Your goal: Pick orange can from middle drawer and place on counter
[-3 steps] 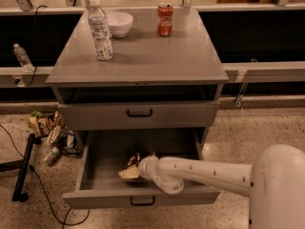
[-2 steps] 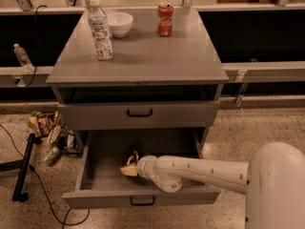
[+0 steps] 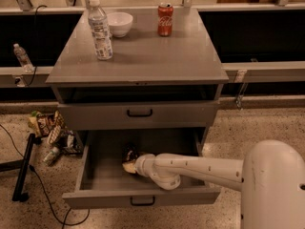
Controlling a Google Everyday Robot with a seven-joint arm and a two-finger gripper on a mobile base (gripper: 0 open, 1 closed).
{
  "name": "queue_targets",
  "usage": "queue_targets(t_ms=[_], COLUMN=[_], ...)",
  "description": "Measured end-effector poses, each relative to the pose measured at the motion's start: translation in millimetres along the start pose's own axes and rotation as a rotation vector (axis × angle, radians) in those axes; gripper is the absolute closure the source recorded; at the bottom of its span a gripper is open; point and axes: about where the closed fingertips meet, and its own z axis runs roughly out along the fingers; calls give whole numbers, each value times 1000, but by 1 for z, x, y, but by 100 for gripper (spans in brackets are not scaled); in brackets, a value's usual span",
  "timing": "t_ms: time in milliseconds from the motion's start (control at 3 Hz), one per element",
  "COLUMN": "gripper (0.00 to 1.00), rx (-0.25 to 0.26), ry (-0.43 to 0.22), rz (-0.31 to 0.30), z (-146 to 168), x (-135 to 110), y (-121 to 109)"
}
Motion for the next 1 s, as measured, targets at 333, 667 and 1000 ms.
queue_targets(t_ms=[333,667,1000], gripper=[99,100,100], rx=[-44,-125,-200], ry=[-23,-25,-1], rz=[-55,-111,-139], z=[-6,-29,-55], x=[-10,-10,3], y=[3,13,23])
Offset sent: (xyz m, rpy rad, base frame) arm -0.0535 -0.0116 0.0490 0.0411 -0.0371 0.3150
